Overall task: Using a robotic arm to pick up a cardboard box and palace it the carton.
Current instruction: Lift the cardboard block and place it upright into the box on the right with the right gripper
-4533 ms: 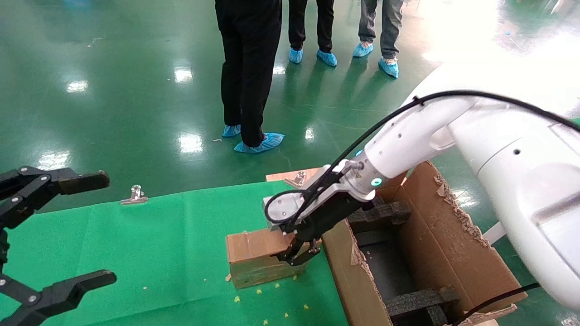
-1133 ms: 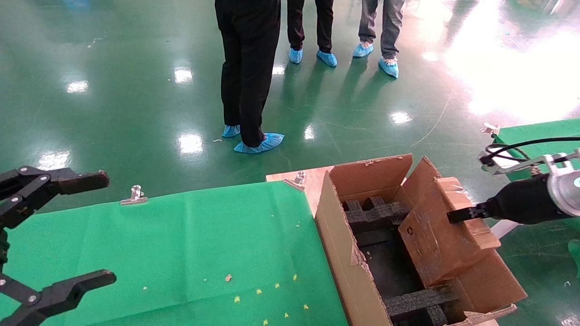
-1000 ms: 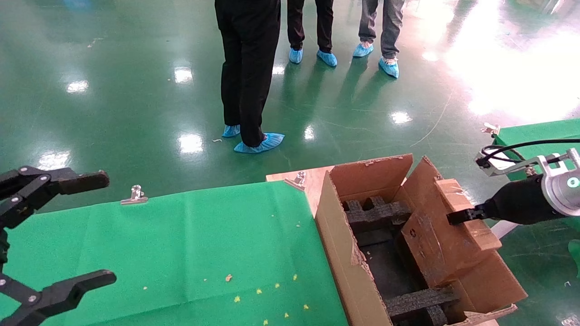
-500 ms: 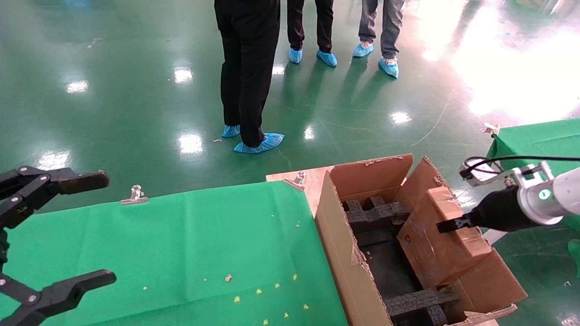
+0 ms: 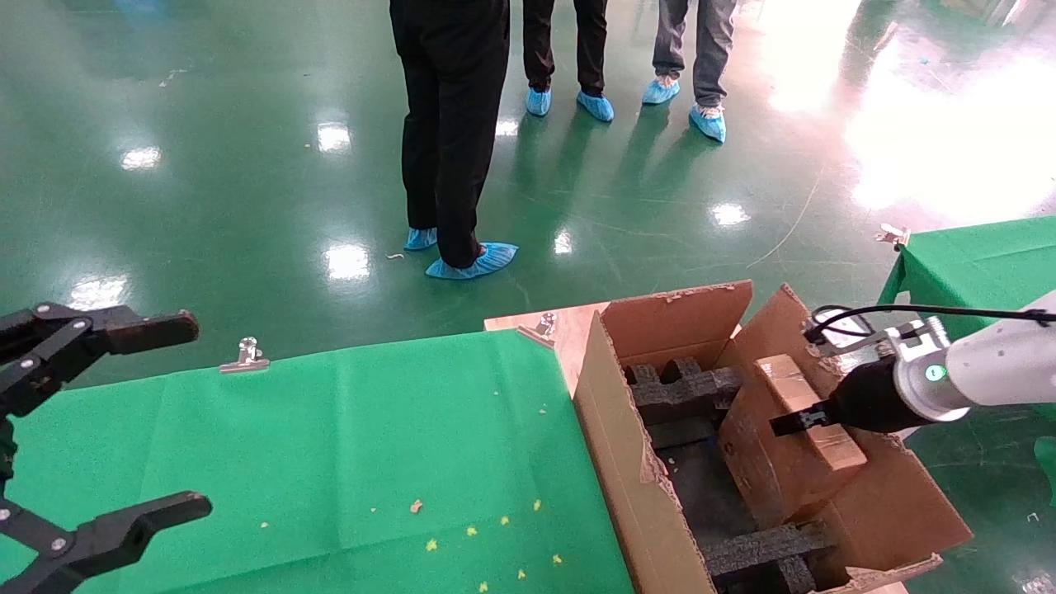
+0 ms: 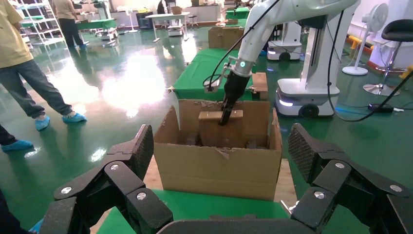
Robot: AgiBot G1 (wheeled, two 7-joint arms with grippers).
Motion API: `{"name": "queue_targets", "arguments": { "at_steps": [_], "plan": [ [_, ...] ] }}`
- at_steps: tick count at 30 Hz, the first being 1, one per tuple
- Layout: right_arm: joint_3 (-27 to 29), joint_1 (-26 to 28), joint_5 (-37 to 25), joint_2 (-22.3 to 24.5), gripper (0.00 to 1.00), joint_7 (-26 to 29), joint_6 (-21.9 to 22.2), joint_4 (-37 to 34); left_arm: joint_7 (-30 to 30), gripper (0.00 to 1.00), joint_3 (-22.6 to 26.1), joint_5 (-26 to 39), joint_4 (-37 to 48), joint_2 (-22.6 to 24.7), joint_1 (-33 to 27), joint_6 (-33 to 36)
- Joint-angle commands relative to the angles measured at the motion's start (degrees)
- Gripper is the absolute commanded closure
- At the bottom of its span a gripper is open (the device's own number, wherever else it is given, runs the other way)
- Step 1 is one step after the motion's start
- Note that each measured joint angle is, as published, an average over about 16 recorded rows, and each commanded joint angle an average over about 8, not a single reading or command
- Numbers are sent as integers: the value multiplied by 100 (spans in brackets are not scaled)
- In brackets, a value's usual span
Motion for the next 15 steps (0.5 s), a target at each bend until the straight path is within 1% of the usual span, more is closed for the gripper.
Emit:
{"name": "queue_targets", "arguments": {
  "at_steps": [1,8,15],
  "plan": [
    [31,-91,80,-112,100,-143,-6,-182,0,0,0,0,0,0,0,0],
    [148,-385,340,-415,100,-557,-64,-797,0,0,0,0,0,0,0,0],
    [243,-628,529,-671,100,-852,-116,-1354,0,0,1,-1,0,0,0,0]
  ]
}}
